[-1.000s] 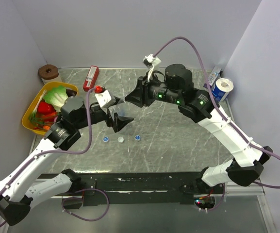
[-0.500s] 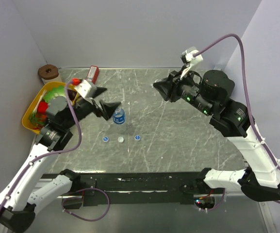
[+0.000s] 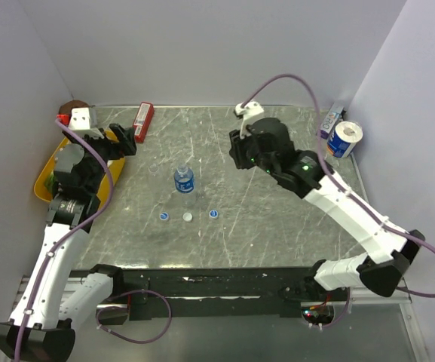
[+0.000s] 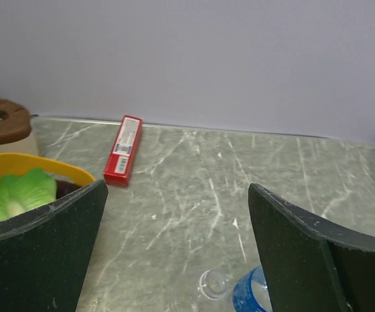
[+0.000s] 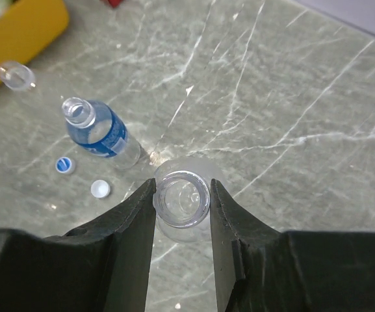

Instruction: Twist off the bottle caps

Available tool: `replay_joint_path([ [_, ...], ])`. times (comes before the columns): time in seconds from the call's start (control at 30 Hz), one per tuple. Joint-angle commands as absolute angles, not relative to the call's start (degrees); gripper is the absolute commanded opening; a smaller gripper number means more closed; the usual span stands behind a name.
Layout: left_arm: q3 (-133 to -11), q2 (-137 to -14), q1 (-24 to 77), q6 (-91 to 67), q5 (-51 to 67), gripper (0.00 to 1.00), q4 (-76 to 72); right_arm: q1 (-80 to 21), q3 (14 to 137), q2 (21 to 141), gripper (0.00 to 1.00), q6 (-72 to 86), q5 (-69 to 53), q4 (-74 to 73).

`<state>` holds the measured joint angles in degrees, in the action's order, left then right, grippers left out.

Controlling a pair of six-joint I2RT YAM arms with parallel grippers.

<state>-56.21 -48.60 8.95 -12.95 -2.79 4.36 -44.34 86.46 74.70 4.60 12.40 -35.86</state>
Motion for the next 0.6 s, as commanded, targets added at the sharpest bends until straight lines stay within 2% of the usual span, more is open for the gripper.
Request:
replay_joint_path([
  [0.0,-55.55,-48.69,8.61,-13.45,-7.48,0.96,3.96,-45.00,82.63,75.76,0.00,5.18,11.69,-26.38],
  [0.43,-54.84,-49.13,8.70,-14.15,-5.80,0.96,3.52,-45.88,75.41,81.21,0.00,7.82,9.23,-13.63],
  [0.57,-54.76,-49.13,8.61,-14.06,-4.66,0.96,3.34,-48.33,76.73,84.98,0.00,7.03,12.39,-14.15],
])
